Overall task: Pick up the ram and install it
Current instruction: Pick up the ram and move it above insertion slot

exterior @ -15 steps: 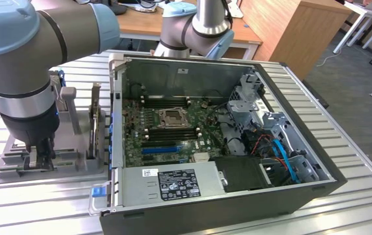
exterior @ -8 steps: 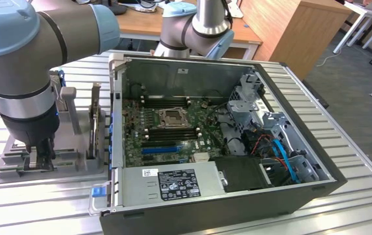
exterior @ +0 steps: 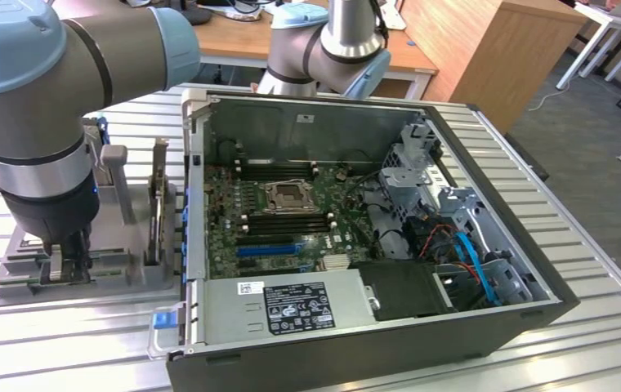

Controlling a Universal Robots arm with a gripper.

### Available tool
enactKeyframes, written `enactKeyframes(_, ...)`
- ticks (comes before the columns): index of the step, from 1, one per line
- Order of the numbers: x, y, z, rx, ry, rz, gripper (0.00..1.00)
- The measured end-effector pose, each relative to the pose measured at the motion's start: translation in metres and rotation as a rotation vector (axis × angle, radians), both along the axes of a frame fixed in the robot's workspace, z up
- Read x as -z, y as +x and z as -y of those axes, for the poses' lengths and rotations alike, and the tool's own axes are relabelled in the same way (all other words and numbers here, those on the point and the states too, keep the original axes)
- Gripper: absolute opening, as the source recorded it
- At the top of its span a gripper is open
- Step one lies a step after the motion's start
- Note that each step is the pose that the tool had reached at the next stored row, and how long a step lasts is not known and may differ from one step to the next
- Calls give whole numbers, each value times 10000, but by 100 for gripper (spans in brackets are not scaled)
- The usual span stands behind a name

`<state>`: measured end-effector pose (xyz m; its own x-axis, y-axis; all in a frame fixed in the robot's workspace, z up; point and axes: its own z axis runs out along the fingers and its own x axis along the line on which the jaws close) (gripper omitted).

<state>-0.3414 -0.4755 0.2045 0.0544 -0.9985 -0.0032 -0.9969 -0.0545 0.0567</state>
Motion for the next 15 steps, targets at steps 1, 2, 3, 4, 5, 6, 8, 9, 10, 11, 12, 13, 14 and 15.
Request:
enactKeyframes(1,0,0,0,0,0,0,27)
enactKeyframes(2,3,0,0,0,0,1,27)
enactKeyframes(3,9,0,0,0,3,3,27)
enactKeyframes(4,12,0,0,-1,1,1,27)
enactKeyframes(5,17,0,0,0,0,0,27)
enactKeyframes(6,22,0,0,0,0,0,27)
enactKeyframes(8,26,0,0,0,-1,-2,27)
enactKeyframes(9,28,0,0,-1,-1,-1,27)
enactKeyframes(10,32,0,0,0,0,0,27)
enactKeyframes(11,35,-1,1,2,1,1,27)
enactKeyframes(12,39,-1,2,2,0,1,27)
enactKeyframes(13,41,-1,2,2,0,0,27)
enactKeyframes(14,41,0,3,0,0,-1,27)
enactKeyframes(15,42,0,3,0,-1,-1,27)
